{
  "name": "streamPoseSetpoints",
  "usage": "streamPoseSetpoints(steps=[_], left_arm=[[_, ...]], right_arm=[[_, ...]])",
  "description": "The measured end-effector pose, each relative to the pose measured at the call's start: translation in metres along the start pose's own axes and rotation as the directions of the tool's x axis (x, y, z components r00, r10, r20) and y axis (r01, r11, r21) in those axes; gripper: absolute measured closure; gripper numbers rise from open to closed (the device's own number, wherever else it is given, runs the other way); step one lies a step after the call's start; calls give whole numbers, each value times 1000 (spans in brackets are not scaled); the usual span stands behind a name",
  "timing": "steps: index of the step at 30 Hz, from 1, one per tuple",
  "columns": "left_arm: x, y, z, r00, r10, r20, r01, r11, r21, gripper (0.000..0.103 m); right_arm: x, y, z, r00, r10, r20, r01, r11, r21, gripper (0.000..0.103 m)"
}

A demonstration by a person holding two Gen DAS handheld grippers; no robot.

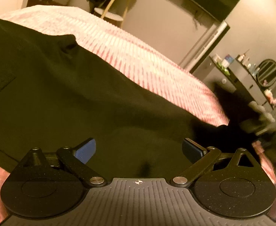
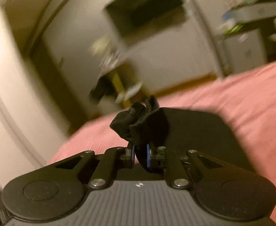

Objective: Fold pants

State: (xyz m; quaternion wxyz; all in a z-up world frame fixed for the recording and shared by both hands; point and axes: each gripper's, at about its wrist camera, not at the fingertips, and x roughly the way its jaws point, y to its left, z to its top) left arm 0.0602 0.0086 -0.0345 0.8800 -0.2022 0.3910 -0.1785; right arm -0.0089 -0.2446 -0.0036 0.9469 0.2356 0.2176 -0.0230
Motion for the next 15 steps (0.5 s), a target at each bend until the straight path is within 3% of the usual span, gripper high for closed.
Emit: streamPoseSetpoints(steps=[2, 4, 5, 7, 9, 10, 13, 14, 15], left_arm=[[-1, 6, 2, 1000, -8, 4, 8, 1000, -21, 2], [1, 10, 2, 1000, -11, -7, 10, 999, -37, 2], [3, 11, 2, 1000, -17, -15, 17, 999, -43, 2], [6, 11, 3, 999, -35, -27, 34, 998, -47, 2], [9, 9, 4, 997, -69, -43, 67, 997, -44, 2], [12, 7, 5, 995, -88, -52, 86, 995, -41, 2], [27, -1, 9, 987, -129, -99, 125, 991, -42, 2], [32, -4, 11, 983, -140, -116, 135, 990, -45, 2], [38, -7, 14, 979, -155, -132, 150, 988, -44, 2]], right_arm=[[31, 20, -29, 992, 2, -125, -12, 997, -76, 82], [51, 34, -47, 969, -85, -230, 36, 977, -211, 78], [53, 34, -48, 962, -90, -257, 28, 971, -236, 75], [42, 23, -37, 953, 6, -303, -45, 992, -120, 47], [21, 6, -24, 960, 119, -252, -118, 993, 20, 35], [8, -4, -19, 971, 141, -195, -132, 990, 59, 35], [-14, -42, -5, 997, 52, -64, -41, 986, 161, 36], [-18, -61, -3, 999, 12, -44, -1, 974, 227, 41], [-19, -81, -3, 999, -10, -46, 24, 951, 309, 54]])
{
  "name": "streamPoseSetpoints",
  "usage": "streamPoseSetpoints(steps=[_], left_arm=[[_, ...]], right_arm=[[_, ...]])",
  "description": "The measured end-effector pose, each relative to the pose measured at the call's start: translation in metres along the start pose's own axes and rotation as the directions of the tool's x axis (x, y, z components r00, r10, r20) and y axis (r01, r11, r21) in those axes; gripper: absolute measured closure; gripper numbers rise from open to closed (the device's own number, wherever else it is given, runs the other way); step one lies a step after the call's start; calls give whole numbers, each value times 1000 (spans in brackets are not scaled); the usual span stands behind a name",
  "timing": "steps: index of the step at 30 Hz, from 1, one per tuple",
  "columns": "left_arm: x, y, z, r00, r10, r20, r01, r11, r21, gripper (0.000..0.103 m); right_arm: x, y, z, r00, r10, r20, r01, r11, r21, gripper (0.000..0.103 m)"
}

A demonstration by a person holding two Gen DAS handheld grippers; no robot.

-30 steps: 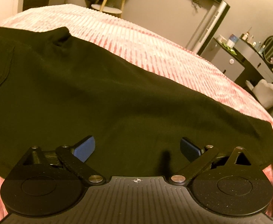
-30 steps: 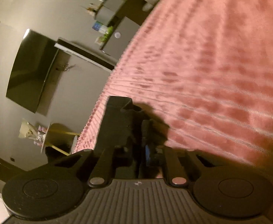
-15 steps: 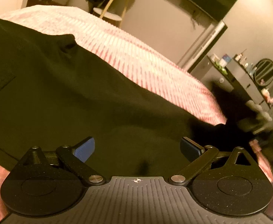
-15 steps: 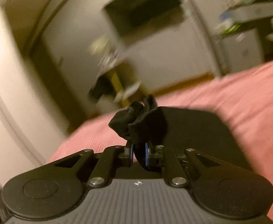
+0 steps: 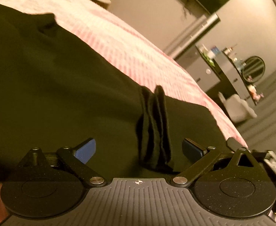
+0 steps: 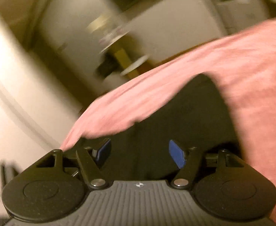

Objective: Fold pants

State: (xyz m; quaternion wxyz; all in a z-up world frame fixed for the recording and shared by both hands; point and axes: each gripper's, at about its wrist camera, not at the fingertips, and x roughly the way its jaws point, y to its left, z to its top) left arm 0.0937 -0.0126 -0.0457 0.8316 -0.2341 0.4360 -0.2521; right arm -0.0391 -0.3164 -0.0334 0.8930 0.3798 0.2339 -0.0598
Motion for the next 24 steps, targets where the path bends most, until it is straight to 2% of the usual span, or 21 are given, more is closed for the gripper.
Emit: streamPoseSetpoints(steps=[1, 3, 4, 6, 9, 13, 15, 16, 17, 19, 20, 21, 23, 24], left_arm=[[5, -3, 3, 1000, -12, -10, 12, 1000, 7, 2], [15, -12, 9, 999, -32, -26, 33, 999, 27, 2], [21, -16, 11, 998, -46, -39, 47, 998, 29, 2], [36, -22, 15, 995, -70, -74, 71, 997, 12, 2], [61, -34, 17, 991, -64, -118, 67, 998, 19, 2], [83, -45, 14, 986, -76, -146, 80, 997, 19, 5], [95, -51, 14, 978, -99, -186, 101, 995, 2, 26], [102, -52, 14, 977, -76, -200, 77, 997, -1, 31], [106, -52, 14, 978, -55, -203, 57, 998, 2, 40], [110, -49, 15, 978, -48, -201, 47, 999, -7, 52], [111, -46, 16, 979, -43, -202, 37, 999, -30, 70], [113, -41, 17, 975, -54, -217, 40, 997, -68, 78], [112, -35, 16, 974, -73, -216, 47, 992, -119, 80], [110, -36, 14, 975, -72, -210, 49, 993, -111, 83]], right_arm=[[2, -18, 3, 998, -60, -11, 60, 995, 74, 62], [12, -46, 4, 982, -175, -77, 187, 963, 196, 68], [14, -52, 3, 985, -154, -78, 168, 957, 236, 69], [15, -53, 5, 987, -145, -73, 159, 960, 229, 69], [18, -52, 2, 989, -137, -62, 147, 968, 202, 60], [19, -64, 2, 997, -65, -43, 75, 954, 291, 58], [17, -68, 0, 999, -29, -27, 37, 944, 327, 58], [13, -70, -1, 1000, -7, -14, 12, 940, 340, 58], [12, -70, -2, 1000, 4, -4, -2, 937, 348, 58], [9, -73, -2, 1000, 24, 18, -29, 931, 365, 56], [8, -73, -2, 999, 36, 32, -45, 928, 369, 55], [6, -73, -2, 998, 52, 48, -66, 926, 372, 54], [2, -75, -2, 993, 82, 81, -107, 916, 388, 53], [-1, -75, -2, 991, 92, 98, -124, 910, 396, 53]])
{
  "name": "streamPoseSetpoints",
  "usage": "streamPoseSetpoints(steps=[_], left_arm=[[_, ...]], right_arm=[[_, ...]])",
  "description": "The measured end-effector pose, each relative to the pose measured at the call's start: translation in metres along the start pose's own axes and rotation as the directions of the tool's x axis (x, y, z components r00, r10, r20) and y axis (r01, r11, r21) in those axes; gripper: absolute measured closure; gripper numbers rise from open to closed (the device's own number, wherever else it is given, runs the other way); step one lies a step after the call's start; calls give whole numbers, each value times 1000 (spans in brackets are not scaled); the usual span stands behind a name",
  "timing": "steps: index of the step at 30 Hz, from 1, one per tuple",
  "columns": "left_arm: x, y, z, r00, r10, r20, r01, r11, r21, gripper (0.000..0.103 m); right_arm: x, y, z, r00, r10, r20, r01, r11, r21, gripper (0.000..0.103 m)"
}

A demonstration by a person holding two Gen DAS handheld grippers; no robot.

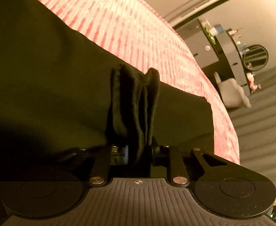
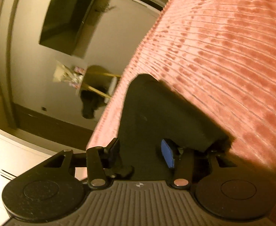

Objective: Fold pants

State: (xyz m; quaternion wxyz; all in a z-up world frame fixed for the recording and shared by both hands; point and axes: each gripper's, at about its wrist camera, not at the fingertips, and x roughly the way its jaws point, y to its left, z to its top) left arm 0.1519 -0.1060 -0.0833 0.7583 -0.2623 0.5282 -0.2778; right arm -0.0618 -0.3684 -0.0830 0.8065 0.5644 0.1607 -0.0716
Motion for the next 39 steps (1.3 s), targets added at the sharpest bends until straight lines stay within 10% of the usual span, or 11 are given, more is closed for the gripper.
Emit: streamPoseSetpoints(steps=[6, 10, 13, 18, 26, 30, 39], left_arm=[[-17, -6, -6, 999, 41, 25, -43, 997, 69, 85], [-24, 0, -5, 998, 51, 30, -52, 997, 50, 85], [-25, 0, -6, 998, 49, 27, -50, 998, 39, 85], [-39, -3, 0, 996, 69, 64, -73, 995, 66, 86], [-107, 34, 9, 966, 185, 182, -212, 967, 139, 85], [-120, 61, 0, 956, 204, 212, -231, 967, 108, 61], [-119, 70, 2, 937, 209, 280, -240, 967, 80, 48]], right_arm=[[-21, 4, 0, 994, -24, 106, 27, 999, -22, 54], [4, 7, -1, 979, -205, -15, 204, 978, -51, 80], [14, 16, -3, 968, -246, -45, 240, 964, -114, 81], [-1, 20, -8, 994, -99, -49, 94, 991, -92, 52], [-13, 39, -23, 997, -70, -38, 63, 983, -175, 48], [3, 48, -28, 991, -123, -61, 104, 963, -248, 57], [36, 72, -46, 967, -250, -39, 205, 865, -458, 82]])
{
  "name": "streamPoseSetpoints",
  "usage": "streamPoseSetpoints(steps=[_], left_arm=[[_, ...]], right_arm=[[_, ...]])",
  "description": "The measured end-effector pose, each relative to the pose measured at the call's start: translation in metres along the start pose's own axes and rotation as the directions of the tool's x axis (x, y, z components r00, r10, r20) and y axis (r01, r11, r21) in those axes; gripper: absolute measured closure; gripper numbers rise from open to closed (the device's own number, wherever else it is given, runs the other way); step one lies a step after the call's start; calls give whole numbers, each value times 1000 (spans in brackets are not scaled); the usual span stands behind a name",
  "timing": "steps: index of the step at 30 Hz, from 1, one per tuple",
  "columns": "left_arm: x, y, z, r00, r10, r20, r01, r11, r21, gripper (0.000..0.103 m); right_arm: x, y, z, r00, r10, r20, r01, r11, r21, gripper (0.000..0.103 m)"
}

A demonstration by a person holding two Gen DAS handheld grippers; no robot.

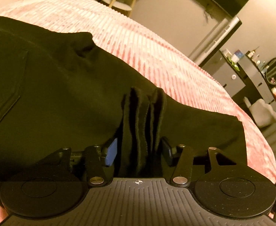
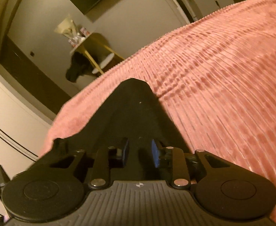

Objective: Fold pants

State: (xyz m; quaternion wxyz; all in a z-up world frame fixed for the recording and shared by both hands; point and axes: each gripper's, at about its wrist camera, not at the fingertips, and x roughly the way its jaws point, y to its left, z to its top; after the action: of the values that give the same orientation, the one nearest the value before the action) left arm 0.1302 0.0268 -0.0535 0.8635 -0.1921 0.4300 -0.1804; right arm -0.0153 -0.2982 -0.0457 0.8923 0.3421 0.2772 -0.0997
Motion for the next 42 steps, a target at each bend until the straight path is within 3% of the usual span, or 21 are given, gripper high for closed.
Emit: streamPoseSetpoints(steps=[8, 11, 14, 16, 21, 23, 28, 35, 36, 39, 42], left_arm=[[8, -3, -1, 999, -21, 29, 20, 1000, 24, 47], [11, -6, -2, 999, -18, 32, 16, 999, 51, 47], [11, -4, -2, 999, -21, 37, 18, 998, 61, 46], [13, -3, -3, 999, -22, 38, 20, 998, 64, 46], [11, -2, -5, 999, -18, 46, 14, 996, 88, 47], [9, -2, -5, 999, -15, 46, 11, 996, 92, 48], [7, 4, -2, 999, -30, 42, 28, 998, 61, 58], [-1, 5, -3, 997, -66, 49, 63, 997, 51, 76], [-4, 4, -3, 996, -68, 61, 65, 997, 52, 82], [-16, 3, -3, 992, -73, 104, 68, 996, 57, 85], [-31, 9, -2, 985, -21, 171, 15, 999, 33, 87]], right_arm=[[46, 40, 27, 992, -124, 39, 129, 971, -202, 84], [67, 49, 40, 985, -162, 61, 173, 945, -277, 84], [98, 46, 39, 973, -231, 15, 221, 910, -350, 88], [106, 42, 31, 975, -219, 37, 215, 894, -393, 88], [93, 39, 24, 978, -197, 73, 210, 911, -354, 87], [82, 43, 21, 979, -196, 58, 204, 918, -340, 82], [45, 50, -2, 987, -154, 42, 159, 930, -332, 55], [10, 48, -25, 993, -114, 32, 118, 947, -299, 54], [9, 49, -26, 993, -113, 35, 118, 949, -293, 54], [6, 49, -28, 993, -110, 37, 116, 949, -294, 54], [2, 51, -29, 995, -89, 50, 100, 949, -299, 53]])
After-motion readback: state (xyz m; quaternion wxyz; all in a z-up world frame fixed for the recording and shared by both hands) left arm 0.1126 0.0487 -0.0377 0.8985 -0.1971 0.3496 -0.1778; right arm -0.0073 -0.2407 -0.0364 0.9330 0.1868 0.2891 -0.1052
